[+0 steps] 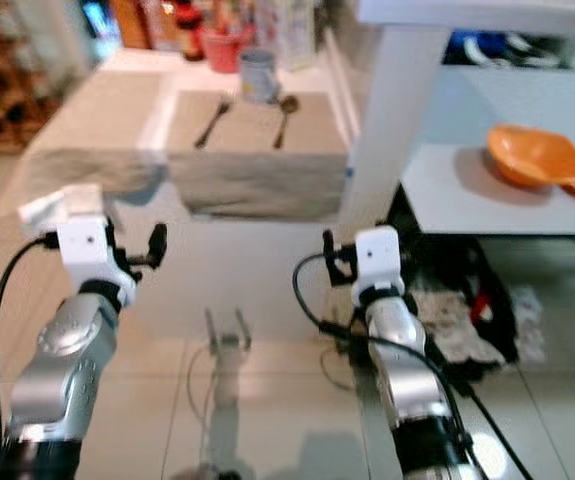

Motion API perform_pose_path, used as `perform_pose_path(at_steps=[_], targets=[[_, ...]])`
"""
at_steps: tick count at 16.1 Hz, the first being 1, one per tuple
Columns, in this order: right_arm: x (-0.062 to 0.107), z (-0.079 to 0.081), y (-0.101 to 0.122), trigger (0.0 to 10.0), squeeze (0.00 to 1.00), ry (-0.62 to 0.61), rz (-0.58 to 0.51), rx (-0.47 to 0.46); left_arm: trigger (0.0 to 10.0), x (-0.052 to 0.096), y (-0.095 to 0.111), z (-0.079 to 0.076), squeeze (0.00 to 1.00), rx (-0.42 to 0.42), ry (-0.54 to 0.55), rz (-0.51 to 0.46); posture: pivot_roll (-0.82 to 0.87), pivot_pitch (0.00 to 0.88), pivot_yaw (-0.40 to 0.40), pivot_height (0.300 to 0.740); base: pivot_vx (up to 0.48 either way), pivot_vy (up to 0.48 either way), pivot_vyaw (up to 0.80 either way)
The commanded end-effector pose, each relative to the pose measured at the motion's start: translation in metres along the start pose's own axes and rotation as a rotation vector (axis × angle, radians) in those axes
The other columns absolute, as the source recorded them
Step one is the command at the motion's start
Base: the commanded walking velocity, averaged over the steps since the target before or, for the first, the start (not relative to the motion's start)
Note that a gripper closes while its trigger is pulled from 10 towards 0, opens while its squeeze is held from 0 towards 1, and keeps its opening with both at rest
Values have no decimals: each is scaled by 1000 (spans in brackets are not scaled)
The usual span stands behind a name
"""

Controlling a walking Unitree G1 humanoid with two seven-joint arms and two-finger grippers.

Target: Setting the table

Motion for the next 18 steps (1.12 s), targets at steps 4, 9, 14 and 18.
perform_pose_path(at_steps=[4,9,14,18], targets=[[-1,-2,-1,10000,0,-8,1,24,10000,-7,18,-9,0,0,-44,-72,-38,0,21,740,293,153,0],[0,-2,-2,10000,0,-3,-2,35,10000,-10,21,-8,0,12,-20,-86,-44,0,25,740,409,251,0],[-9,-8,31,10000,0,-51,-146,76,10000,-11,28,-20,0,-69,-88,-121,-43,0,26,740,422,97,0],[-12,-6,37,10000,0,-48,-170,66,10000,-17,37,-28,0,-110,-129,-137,-40,0,27,740,472,0,0]])
Point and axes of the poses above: a point about 5 cm out from each wrist's last joint towards the gripper, its own x axis pointing back from the gripper into the wrist, its own y axis along the axis of the wrist's last joint, z = x × y, the point moved 1 cm from there along -x, pointing out of the wrist towards the gripper, and after that the axes turned 1 degree about x, right-handed, at the moved point
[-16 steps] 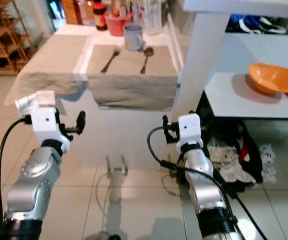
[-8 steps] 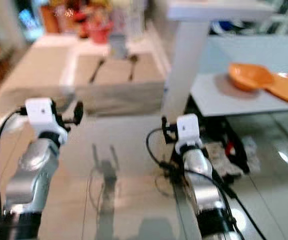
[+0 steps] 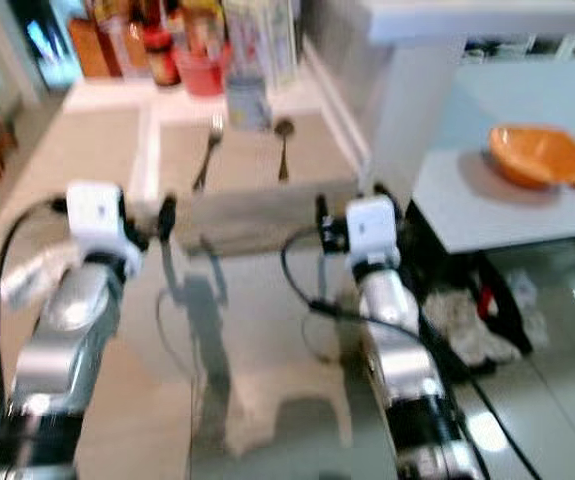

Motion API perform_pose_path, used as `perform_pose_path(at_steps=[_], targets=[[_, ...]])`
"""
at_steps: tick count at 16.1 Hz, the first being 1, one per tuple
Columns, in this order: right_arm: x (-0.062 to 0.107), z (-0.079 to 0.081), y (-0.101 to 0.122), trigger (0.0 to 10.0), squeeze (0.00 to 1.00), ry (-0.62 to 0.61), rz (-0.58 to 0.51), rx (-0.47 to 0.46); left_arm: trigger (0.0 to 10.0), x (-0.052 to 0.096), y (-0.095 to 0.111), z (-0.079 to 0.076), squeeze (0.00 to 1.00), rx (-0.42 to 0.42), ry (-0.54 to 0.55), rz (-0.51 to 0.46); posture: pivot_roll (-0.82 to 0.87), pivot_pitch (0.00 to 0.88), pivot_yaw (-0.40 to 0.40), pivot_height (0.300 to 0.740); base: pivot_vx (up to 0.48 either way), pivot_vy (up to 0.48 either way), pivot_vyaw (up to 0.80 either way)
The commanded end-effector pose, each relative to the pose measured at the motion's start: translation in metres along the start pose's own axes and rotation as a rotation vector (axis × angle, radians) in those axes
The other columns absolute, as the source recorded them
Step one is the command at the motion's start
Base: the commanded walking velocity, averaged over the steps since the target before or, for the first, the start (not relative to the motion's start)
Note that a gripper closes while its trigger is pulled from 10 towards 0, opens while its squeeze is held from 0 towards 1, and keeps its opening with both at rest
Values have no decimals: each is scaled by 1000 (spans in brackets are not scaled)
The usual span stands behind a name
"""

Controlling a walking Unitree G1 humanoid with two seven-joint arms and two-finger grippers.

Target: Setting the table

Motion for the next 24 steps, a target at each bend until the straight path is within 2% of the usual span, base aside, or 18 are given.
perform_pose_path(at_steps=[1,6,10,13,15,17,20,22,24], targets=[[1,-7,-1,10000,0,-20,2,14,10000,-1,1,-9,0,3,-34,-1,-40,0,27,740,480,0,0],[-1,-8,0,10000,0,-36,2,24,10000,-1,1,-14,0,18,-66,-4,-37,0,27,740,480,0,238],[0,-6,-2,10000,0,-19,4,25,10000,-3,3,-17,0,18,-61,5,-35,0,28,740,0,0,0],[1,-4,-2,10000,0,-13,4,28,10000,-7,12,-22,0,28,-87,-11,-36,0,30,740,0,0,0],[1,-1,-1,10000,0,-6,0,28,10000,-23,17,-47,0,51,-188,34,-34,0,28,740,0,0,0],[1,1,1,10000,0,0,-6,31,10000,-38,21,-63,0,48,-239,52,-44,0,31,740,0,0,0],[4,2,5,10000,0,5,-27,48,10000,-54,31,-70,0,55,-266,51,-65,0,45,740,0,0,0],[10,-7,7,10000,0,-19,-42,66,10000,-64,32,-69,0,66,-266,62,-79,0,53,740,0,0,0],[10,-7,7,10000,0,-19,-42,66,10000,-64,32,-69,0,66,-266,62,-79,0,53,740,0,0,0]])
Point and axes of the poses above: a point about 5 cm out from each wrist's last joint towards the gripper, its own x axis pointing back from the gripper into the wrist, its own y axis along the axis of the wrist's last joint, z = x × y, the point moved 1 cm from there along -x, pointing out of the wrist towards the gripper, and after that the axes turned 1 degree about x, right-handed, at the moved point
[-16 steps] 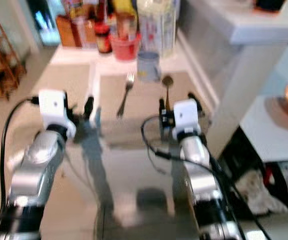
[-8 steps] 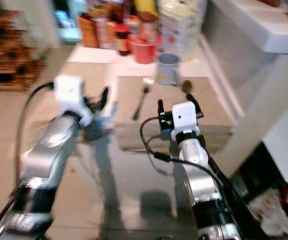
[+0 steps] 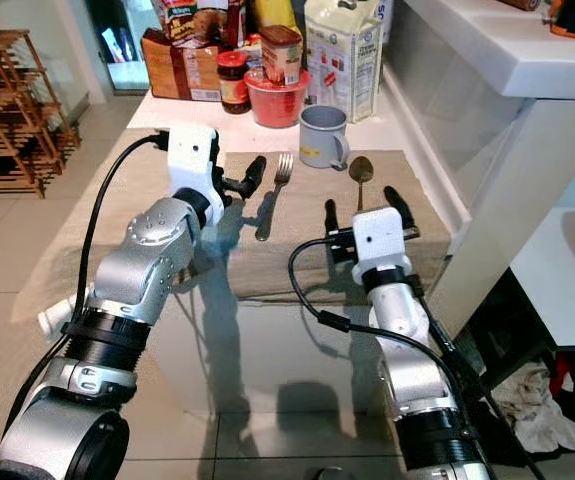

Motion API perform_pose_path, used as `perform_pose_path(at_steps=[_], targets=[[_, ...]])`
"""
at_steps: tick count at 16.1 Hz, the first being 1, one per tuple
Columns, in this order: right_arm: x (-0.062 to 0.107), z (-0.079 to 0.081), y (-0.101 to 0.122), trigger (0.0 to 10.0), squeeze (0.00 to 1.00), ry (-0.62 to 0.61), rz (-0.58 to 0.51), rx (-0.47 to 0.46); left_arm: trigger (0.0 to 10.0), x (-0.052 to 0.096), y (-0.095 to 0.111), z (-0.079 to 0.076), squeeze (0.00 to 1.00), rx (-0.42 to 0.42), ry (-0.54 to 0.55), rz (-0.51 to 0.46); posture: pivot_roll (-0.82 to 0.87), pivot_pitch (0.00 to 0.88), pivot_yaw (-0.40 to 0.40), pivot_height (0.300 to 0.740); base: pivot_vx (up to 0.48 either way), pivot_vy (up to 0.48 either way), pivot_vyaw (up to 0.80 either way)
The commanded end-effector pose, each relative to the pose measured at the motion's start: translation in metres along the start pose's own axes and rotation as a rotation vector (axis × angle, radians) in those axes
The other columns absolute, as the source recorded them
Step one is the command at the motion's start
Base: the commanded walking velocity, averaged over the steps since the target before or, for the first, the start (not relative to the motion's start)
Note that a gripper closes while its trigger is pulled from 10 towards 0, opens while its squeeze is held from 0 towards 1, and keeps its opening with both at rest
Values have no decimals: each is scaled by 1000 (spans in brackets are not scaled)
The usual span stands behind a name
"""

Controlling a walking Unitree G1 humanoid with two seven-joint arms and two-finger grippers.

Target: Setting the table

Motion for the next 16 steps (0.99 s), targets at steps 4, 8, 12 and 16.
perform_pose_path(at_steps=[4,8,12,16], targets=[[-1,-1,4,10000,0,-5,-14,6,10000,-2,4,2,0,-3,0,-9,-79,0,53,740,0,0,0],[-1,-1,4,10000,0,-5,-14,6,10000,-2,4,2,0,-3,0,-9,-79,0,53,740,0,0,0],[-1,-1,4,10000,0,-5,-14,6,10000,-2,4,2,0,-3,0,-9,-79,0,53,740,0,0,0],[19,-8,-4,10000,0,-37,17,15,10000,2,1,9,0,-34,-24,-53,-119,0,91,740,0,0,0]])
Point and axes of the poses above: a point about 5 cm out from each wrist's last joint towards the gripper, its own x axis pointing back from the gripper into the wrist, its own y axis along the axis of the wrist's last joint, z = x × y, the point moved 1 cm from there along -x, pointing out of the wrist towards the gripper, and after that the axes turned 1 degree about x, right-handed, at the moved point
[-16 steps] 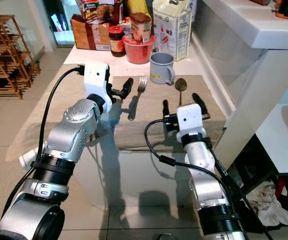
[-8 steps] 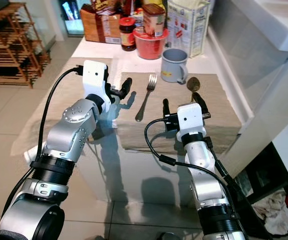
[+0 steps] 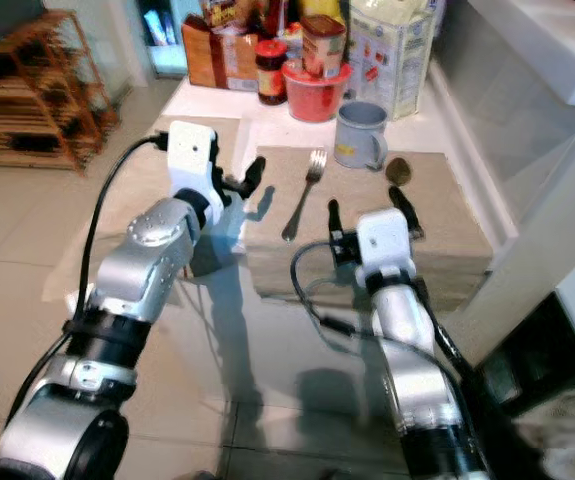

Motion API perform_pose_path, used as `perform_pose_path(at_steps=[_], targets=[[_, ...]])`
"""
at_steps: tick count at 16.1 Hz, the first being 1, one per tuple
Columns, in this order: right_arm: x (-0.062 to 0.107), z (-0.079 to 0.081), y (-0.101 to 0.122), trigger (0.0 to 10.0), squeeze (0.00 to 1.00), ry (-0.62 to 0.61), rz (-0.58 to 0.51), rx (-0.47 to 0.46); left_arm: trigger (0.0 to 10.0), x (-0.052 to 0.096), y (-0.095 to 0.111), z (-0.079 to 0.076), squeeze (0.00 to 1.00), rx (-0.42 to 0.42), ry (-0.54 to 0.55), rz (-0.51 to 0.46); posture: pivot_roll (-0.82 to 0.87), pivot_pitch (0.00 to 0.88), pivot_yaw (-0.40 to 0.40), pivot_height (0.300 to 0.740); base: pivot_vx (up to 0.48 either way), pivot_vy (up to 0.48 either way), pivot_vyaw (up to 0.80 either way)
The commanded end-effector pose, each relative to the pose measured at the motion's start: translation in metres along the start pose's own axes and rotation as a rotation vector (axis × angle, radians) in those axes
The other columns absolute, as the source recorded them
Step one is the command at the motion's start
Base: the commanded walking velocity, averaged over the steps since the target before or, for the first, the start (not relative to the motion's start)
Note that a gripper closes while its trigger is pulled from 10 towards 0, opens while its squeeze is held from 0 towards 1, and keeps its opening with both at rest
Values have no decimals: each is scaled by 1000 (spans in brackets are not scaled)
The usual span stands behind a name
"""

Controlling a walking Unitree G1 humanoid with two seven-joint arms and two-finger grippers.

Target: Setting the table

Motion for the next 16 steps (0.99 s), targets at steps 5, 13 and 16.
perform_pose_path(at_steps=[5,13,16], targets=[[0,0,-4,10000,0,0,18,6,10000,45,-21,41,0,-30,124,-12,-74,0,71,740,0,0,0],[-1,-2,-2,10000,0,-10,11,15,10000,66,-26,26,0,-52,128,-42,-74,0,63,740,0,0,0],[-1,-2,-2,10000,0,-12,10,20,10000,57,-21,17,0,-24,94,-61,-88,0,70,740,0,-445,0]])
Point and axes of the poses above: a point about 5 cm out from each wrist's last joint towards the gripper, its own x axis pointing back from the gripper into the wrist, its own y axis along the axis of the wrist's last joint, z = x × y, the point moved 1 cm from there along -x, pointing out of the wrist towards the gripper, and after that the axes turned 1 degree about x, right-handed, at the moved point
